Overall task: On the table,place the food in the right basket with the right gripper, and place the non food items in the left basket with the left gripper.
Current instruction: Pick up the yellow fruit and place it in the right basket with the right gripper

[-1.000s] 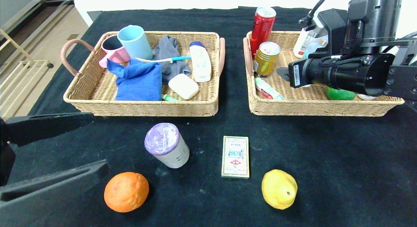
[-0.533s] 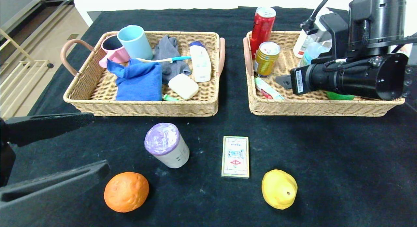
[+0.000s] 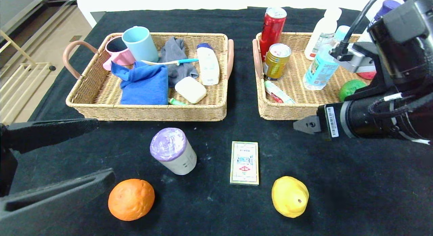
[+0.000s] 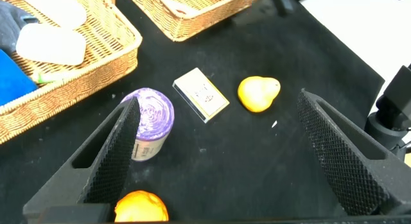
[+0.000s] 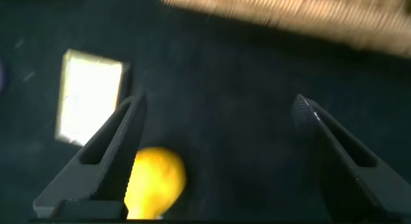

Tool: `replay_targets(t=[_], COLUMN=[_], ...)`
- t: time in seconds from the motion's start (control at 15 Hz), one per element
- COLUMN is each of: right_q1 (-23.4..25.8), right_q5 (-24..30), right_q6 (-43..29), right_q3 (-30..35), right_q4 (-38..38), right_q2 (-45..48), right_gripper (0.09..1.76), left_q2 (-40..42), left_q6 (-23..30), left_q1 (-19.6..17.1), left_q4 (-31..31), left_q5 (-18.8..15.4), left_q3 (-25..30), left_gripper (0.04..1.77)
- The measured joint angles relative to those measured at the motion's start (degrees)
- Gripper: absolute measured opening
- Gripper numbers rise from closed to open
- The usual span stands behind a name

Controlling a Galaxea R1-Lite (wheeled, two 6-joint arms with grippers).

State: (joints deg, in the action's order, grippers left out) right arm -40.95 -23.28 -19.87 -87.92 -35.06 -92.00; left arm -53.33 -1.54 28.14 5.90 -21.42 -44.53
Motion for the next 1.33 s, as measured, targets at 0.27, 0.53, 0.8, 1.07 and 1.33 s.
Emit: replay_targets(t=[0.27, 0.53, 0.8, 1.07, 1.33], right_q1=[-6.8, -10.9, -13.7, -14.0, -14.0], right_q5=[-0.5, -0.4, -0.2, -0.1, -0.3], right_q6=[-8.0, -16.4, -19.2, -20.0, -20.2], right_q3=[0.2, 0.7, 1.3, 1.0, 1.2], right_q4=[-5.3, -9.1, -10.1, -12.4, -12.3], right_q2=[1.1, -0.9, -4.1, -5.3, -7.0], right_gripper=[1.67, 1.69, 1.7, 1.7, 1.7], left_q2=[-0.2, -0.2, -0.1, 0.0, 0.0], left_q6=[0.0, 0.0, 0.0, 0.0, 0.0], left_q1=[0.0, 0.0, 0.0, 0.0, 0.0], left_q4=[0.0, 0.0, 0.1, 0.1, 0.1], left_q5=[0.0, 0.0, 0.0, 0.0, 0.0], left_q3=[0.1, 0.2, 0.1, 0.1, 0.0], left_gripper=[1.76, 1.76, 1.76, 1.76, 1.76])
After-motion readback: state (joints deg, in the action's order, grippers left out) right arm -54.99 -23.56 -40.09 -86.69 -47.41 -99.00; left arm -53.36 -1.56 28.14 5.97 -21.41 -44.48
